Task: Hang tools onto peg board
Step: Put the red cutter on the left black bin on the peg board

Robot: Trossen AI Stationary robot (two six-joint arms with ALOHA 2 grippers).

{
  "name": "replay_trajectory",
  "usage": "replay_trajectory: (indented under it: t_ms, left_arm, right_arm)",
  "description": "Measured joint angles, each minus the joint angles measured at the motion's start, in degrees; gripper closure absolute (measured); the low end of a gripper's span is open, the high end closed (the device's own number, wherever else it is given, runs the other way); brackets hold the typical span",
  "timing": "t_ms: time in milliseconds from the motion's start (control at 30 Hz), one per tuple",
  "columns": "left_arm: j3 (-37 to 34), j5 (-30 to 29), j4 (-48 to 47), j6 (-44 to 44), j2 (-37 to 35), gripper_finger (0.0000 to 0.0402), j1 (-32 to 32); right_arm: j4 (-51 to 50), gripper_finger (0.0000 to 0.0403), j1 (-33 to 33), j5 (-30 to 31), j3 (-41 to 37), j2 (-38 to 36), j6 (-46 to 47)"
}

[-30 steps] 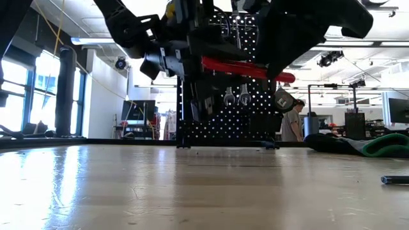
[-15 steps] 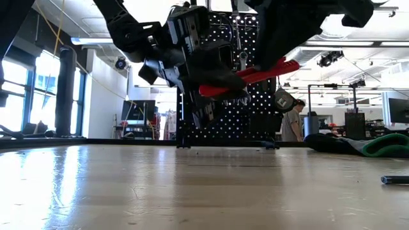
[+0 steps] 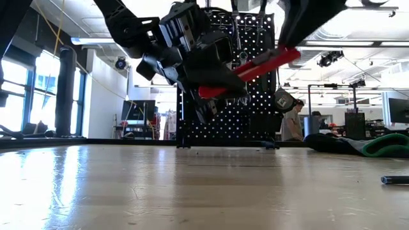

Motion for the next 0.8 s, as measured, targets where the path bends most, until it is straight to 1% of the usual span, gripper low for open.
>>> replay_trajectory:
  t_ms: [367, 433, 633, 733, 800]
  left_arm:
    - [-0.09, -1.52, -0.44, 4.02, -0.36, 0.0376, -0.05]
    - [-0.09, -2.26, -2.05, 5.27, -1.23, 0.0376, -0.05]
    - [-0.14, -13.85, -11.24, 11.81, -6.85, 0.0376, 0.14]
    - [-0.17, -17.84, -12.09, 15.18, -10.71, 0.0376, -0.01]
    - [-0.37, -20.08, -11.25, 17.1, -13.18, 0.0376, -0.57]
  right_arm:
    - [-9.67, 0.0329, 3.48, 2.5, 0.07, -6.94, 14.11]
    - [-11.13, 0.0329, 4.45, 3.44, 0.07, -8.23, 16.73]
    - [-13.77, 0.0329, 8.07, 8.67, 0.07, -12.35, 23.86]
    - [-12.02, 0.0329, 9.71, 10.97, 0.07, -13.52, 25.33]
    - [-8.09, 0.0329, 10.65, 12.51, -0.3, -14.11, 24.53]
